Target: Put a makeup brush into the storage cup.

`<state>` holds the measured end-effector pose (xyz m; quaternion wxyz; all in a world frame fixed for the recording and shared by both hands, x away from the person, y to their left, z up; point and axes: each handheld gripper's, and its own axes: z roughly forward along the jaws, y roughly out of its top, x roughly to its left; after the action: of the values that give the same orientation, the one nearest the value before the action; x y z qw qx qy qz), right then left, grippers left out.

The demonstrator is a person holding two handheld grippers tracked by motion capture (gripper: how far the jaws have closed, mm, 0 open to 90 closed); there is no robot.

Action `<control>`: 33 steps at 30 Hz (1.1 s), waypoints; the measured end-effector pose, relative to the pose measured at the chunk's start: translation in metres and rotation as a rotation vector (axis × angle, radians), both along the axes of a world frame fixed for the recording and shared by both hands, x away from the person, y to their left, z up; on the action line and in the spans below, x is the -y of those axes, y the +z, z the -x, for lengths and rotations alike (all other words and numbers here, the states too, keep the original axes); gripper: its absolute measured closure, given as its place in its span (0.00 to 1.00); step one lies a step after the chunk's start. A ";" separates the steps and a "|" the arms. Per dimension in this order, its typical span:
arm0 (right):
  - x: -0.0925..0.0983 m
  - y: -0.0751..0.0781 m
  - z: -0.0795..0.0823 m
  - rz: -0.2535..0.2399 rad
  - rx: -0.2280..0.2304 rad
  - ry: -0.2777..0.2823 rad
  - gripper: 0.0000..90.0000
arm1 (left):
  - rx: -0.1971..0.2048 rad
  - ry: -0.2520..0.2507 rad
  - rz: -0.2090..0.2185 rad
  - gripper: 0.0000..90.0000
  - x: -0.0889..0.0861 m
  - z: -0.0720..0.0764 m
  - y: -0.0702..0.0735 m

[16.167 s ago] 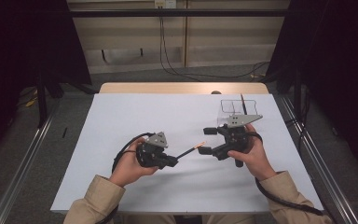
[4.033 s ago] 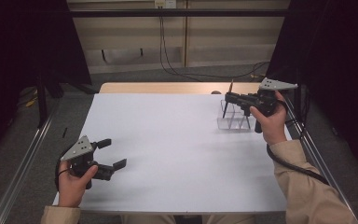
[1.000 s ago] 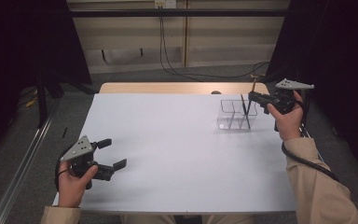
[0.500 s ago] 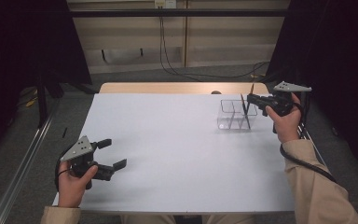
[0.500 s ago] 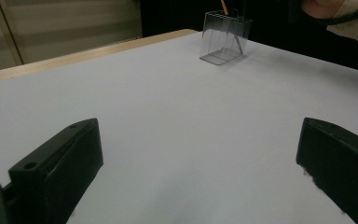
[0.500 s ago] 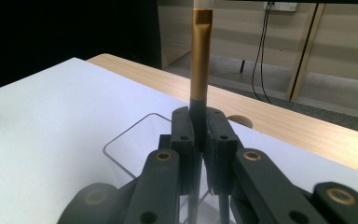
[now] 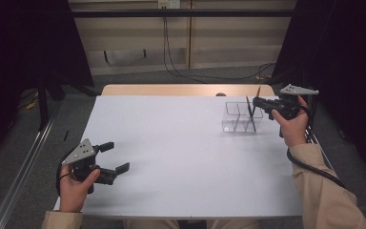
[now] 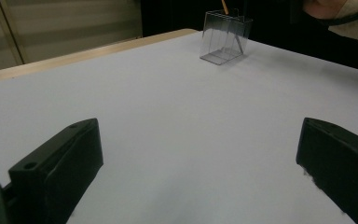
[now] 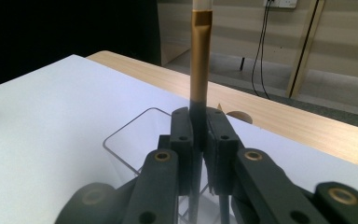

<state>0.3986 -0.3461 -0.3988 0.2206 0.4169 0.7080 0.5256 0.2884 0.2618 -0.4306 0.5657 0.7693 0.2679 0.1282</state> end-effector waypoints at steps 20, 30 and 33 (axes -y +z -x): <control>-0.006 0.002 0.016 -0.090 0.039 0.087 0.28 | 0.008 0.005 -0.005 0.00 0.000 0.001 0.001; -0.016 -0.001 0.028 -0.076 0.039 0.138 0.19 | 0.007 0.005 0.002 0.00 -0.003 0.003 0.001; -0.020 -0.001 0.032 -0.068 0.044 0.155 0.15 | 0.008 0.015 0.000 0.00 -0.003 0.005 0.002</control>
<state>0.3670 -0.3263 -0.3997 0.1803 0.3563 0.7149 0.5740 0.2836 0.2648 -0.4290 0.5658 0.7667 0.2714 0.1358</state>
